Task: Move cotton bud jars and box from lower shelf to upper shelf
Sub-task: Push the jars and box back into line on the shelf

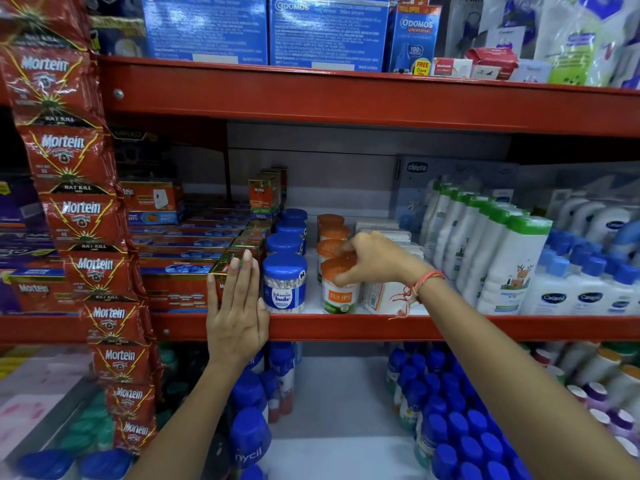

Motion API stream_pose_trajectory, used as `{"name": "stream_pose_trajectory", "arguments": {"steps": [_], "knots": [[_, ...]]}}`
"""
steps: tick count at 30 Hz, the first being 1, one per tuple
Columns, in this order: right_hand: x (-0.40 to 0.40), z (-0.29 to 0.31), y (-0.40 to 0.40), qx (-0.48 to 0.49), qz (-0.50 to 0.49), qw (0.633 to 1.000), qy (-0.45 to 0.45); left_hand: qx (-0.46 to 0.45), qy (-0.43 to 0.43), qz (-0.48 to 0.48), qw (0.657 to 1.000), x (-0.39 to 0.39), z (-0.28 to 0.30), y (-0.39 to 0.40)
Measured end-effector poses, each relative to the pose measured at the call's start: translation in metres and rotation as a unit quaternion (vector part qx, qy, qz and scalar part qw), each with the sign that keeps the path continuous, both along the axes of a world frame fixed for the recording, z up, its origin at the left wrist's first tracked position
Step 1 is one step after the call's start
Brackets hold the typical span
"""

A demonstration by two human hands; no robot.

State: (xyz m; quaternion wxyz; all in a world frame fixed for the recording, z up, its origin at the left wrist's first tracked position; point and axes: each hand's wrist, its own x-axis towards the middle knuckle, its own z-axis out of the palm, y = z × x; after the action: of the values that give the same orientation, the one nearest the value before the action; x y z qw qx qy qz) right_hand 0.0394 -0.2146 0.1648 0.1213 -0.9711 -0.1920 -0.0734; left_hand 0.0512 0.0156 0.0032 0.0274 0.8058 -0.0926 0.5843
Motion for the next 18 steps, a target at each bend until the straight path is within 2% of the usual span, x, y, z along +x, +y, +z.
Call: {"name": "stream_pose_trajectory", "arguments": {"steps": [5,18], "knots": [[-0.006,0.002,-0.006,0.045,0.037,0.996,0.07,0.0,0.006,0.004,1.0,-0.002,-0.002,-0.001],[-0.003,-0.012,-0.006,0.06,0.014,0.998,0.003,0.002,0.014,0.008,1.0,0.0,-0.003,0.001]]}}
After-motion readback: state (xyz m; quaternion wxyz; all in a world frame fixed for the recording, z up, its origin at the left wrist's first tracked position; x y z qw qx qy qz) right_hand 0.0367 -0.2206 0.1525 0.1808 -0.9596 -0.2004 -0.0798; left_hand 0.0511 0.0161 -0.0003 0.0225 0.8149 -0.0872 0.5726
